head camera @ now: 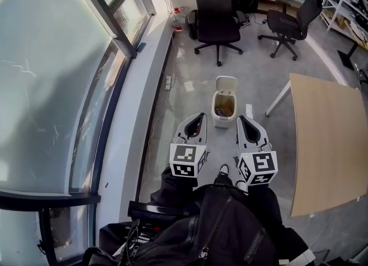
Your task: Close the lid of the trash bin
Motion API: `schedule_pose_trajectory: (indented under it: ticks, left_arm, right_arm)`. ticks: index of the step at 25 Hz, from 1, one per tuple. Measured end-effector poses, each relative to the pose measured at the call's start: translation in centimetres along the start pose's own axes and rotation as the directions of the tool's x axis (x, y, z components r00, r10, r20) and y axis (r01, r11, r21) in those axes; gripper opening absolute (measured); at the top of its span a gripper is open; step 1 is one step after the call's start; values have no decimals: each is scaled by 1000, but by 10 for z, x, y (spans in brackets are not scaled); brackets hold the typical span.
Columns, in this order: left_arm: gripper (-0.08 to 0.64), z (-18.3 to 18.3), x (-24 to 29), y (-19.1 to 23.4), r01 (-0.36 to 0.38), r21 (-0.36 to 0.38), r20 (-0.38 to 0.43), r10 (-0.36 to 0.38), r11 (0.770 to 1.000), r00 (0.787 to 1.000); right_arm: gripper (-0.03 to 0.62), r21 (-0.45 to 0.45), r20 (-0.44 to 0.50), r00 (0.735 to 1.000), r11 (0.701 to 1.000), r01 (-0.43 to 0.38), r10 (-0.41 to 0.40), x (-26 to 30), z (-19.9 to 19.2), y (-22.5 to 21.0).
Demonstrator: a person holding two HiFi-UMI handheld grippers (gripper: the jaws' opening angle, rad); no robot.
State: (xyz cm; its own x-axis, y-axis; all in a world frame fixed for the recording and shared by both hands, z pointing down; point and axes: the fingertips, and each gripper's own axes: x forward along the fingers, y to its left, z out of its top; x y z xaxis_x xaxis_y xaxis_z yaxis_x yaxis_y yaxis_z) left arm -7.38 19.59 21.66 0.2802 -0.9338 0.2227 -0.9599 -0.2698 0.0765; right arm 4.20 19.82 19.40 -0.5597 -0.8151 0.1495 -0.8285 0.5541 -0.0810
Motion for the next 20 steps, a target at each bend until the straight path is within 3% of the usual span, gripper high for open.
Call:
schedule_pose_trajectory:
  ticks: [9,20]
  left_arm:
    - [2,11,87,-26,4,36,-36,-3,999,999]
    - [2,13,130,-12,-51,19,-69,52,999,996]
  right_arm:
    - [5,48,-9,1000,999,16,-16,29,-1,-89]
    - [5,111,-69,998,994,17,-10,63,-13,-136]
